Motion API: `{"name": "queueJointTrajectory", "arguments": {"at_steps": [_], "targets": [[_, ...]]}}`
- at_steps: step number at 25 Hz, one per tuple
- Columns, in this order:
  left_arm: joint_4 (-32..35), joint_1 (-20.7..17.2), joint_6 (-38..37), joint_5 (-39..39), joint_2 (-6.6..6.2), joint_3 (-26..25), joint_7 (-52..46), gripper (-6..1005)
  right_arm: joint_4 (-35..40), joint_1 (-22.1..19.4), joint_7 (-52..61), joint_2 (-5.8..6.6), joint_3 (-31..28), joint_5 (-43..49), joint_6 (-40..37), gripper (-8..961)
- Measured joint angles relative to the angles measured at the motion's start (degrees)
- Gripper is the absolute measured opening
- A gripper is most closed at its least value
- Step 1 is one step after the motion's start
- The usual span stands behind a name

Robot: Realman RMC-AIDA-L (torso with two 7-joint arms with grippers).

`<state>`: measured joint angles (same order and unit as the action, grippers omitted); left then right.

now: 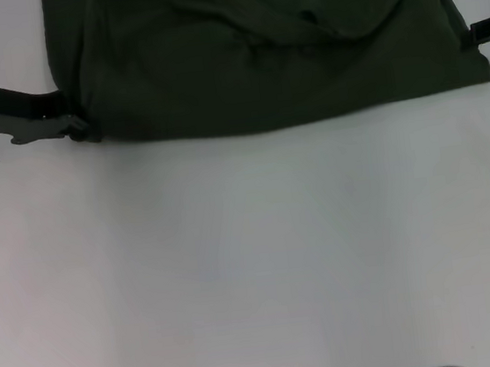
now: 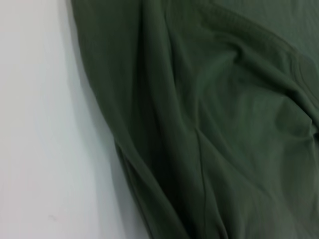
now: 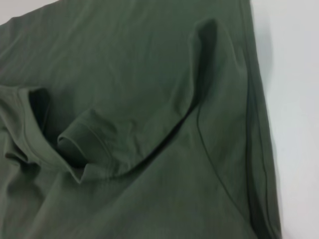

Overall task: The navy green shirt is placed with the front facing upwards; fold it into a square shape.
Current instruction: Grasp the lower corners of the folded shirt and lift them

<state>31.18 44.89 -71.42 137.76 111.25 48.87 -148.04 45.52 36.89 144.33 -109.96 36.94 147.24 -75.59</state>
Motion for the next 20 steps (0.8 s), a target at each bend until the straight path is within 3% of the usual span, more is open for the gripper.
{"name": "queueJointTrajectory", "arguments": {"at_steps": [20], "targets": [[0.19, 0.14, 0.17, -0.10, 0.08, 0.00, -0.23, 59, -4.52, 0.09, 0.26, 0.15, 0.06, 0.24, 3.26, 798]]}}
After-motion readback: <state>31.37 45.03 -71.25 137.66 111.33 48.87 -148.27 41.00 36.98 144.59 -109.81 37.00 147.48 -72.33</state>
